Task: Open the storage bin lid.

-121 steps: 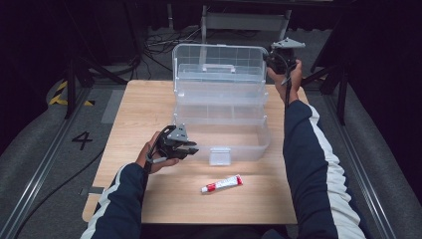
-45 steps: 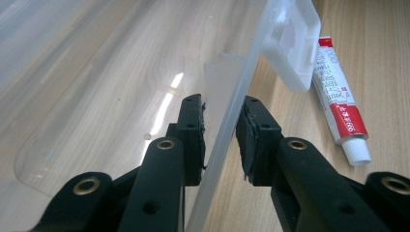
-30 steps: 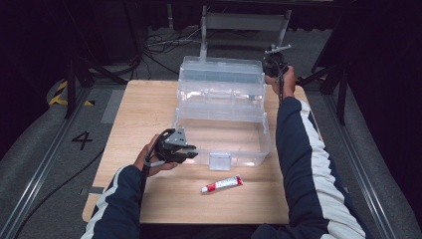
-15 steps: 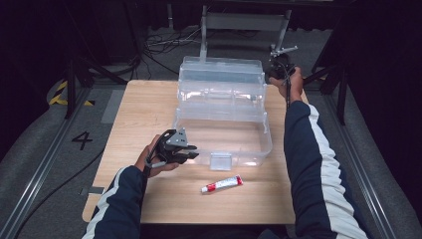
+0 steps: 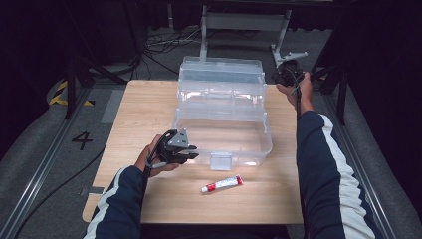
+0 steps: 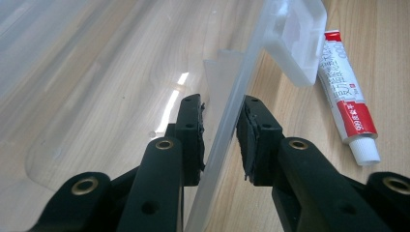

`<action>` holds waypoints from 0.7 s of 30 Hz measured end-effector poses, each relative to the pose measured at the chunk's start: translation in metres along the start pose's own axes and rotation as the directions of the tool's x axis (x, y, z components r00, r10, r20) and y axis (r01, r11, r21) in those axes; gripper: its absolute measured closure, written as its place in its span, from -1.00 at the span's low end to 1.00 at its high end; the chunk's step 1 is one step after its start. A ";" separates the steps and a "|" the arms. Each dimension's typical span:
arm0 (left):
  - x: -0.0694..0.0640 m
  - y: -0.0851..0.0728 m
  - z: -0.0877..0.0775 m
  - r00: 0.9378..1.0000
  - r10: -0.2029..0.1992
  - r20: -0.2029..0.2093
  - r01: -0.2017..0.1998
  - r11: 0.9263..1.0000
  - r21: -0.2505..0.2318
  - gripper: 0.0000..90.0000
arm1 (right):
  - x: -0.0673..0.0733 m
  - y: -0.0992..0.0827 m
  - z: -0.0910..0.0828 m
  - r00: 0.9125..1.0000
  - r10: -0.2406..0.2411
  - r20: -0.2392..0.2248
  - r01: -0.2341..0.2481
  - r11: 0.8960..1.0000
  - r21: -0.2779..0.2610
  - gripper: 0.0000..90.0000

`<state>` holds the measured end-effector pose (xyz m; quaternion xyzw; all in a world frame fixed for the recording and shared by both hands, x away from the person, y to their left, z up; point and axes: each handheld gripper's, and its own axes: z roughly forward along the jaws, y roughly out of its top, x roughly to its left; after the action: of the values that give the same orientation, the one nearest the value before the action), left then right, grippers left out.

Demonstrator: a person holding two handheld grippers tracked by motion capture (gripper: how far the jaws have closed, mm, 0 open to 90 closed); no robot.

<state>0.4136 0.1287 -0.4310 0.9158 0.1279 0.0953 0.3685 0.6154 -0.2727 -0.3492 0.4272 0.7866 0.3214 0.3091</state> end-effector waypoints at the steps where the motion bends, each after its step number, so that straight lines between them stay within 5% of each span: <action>1: 0.000 0.000 0.000 1.000 0.000 0.000 0.000 1.000 0.000 0.61 | 0.000 0.000 0.000 1.000 0.000 0.000 0.000 1.000 0.000 0.72; 21: -0.001 0.000 0.000 1.000 0.001 -0.009 -0.001 1.000 0.003 0.59 | 0.014 -0.008 -0.054 0.996 -0.064 -0.059 0.058 0.994 -0.093 0.67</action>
<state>0.4126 0.1283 -0.4312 0.9161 0.1292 0.0995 0.3664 0.5644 -0.2765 -0.3263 0.3783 0.7930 0.3602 0.3134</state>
